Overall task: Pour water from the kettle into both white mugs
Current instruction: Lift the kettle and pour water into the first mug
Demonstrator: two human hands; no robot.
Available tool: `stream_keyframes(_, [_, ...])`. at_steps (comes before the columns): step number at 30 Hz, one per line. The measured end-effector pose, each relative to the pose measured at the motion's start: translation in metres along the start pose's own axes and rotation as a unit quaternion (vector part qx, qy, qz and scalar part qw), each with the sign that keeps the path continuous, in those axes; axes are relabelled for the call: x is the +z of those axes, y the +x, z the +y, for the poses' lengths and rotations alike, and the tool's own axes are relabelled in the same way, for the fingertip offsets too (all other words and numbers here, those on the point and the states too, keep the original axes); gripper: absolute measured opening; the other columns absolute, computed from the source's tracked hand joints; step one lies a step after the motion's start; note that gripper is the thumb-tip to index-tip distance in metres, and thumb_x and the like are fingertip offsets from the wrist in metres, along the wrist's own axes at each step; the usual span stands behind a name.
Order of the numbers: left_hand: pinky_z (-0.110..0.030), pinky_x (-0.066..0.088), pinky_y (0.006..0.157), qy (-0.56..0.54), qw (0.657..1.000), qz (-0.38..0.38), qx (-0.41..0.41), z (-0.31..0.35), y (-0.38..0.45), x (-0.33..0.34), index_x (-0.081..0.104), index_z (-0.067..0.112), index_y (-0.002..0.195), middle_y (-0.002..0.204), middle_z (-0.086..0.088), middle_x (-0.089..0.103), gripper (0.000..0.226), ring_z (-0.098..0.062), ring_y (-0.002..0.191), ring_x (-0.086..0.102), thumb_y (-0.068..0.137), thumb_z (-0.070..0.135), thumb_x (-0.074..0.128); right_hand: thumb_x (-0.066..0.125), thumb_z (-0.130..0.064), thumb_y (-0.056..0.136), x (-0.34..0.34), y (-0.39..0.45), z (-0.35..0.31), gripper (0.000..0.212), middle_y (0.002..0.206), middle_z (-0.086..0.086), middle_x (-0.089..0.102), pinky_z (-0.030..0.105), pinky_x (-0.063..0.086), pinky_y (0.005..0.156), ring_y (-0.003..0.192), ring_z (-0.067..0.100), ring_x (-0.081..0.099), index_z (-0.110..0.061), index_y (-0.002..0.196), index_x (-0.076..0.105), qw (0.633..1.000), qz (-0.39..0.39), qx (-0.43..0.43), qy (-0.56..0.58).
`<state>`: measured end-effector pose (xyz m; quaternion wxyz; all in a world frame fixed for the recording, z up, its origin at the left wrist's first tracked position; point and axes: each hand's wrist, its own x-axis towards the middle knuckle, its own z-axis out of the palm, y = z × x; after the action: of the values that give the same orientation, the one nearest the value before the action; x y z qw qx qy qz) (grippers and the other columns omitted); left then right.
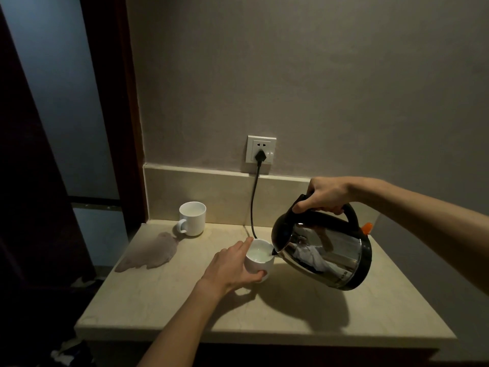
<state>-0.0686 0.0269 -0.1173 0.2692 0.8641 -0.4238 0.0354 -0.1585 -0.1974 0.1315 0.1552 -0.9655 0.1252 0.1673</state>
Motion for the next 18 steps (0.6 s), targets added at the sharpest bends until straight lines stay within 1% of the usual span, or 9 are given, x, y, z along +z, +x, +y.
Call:
stream_keyframes(3, [-0.035, 0.057, 0.093, -0.003, 1.000, 0.005, 0.002, -0.0006, -0.0005, 0.0007, 0.029, 0.031, 0.155, 0.138, 0.004, 0.059, 0.098, -0.016, 0.111, 0.061, 0.077, 0.078, 0.062, 0.064, -0.050, 0.091, -0.0001, 0.0005, 0.0008, 0.050, 0.068, 0.004, 0.053, 0.022, 0.042, 0.046, 0.051, 0.012, 0.049, -0.002, 0.097, 0.073, 1.000, -0.006, 0.001, 0.002])
stream_keyframes(8, [-0.029, 0.055, 0.089, -0.005, 1.000, 0.011, 0.004, -0.0003, -0.0005, 0.0006, 0.029, 0.032, 0.155, 0.136, 0.005, 0.059, 0.097, -0.014, 0.108, 0.061, 0.077, 0.079, 0.061, 0.064, -0.049, 0.092, -0.0009, -0.0003, -0.0008, 0.043, 0.063, 0.002, 0.052, 0.021, 0.042, 0.045, 0.046, 0.010, 0.048, -0.007, 0.089, 0.072, 1.000, -0.011, -0.003, 0.002])
stream_keyframes(15, [-0.031, 0.056, 0.091, -0.001, 1.000, 0.012, 0.006, -0.0003, -0.0003, 0.0001, 0.028, 0.030, 0.156, 0.139, 0.004, 0.058, 0.098, -0.015, 0.110, 0.061, 0.078, 0.078, 0.061, 0.063, -0.049, 0.092, -0.0016, 0.0013, -0.0020, 0.043, 0.064, 0.003, 0.051, 0.022, 0.042, 0.045, 0.048, 0.012, 0.047, -0.007, 0.093, 0.073, 1.000, -0.020, 0.000, -0.002])
stream_keyframes(18, [-0.030, 0.055, 0.092, -0.004, 1.000, 0.013, 0.004, -0.0004, -0.0004, 0.0003, 0.028, 0.030, 0.157, 0.140, 0.003, 0.058, 0.098, -0.015, 0.112, 0.061, 0.078, 0.077, 0.063, 0.063, -0.050, 0.092, -0.0019, 0.0023, -0.0010, 0.043, 0.065, 0.003, 0.052, 0.022, 0.042, 0.046, 0.048, 0.011, 0.048, -0.008, 0.091, 0.073, 1.000, -0.019, -0.005, -0.003])
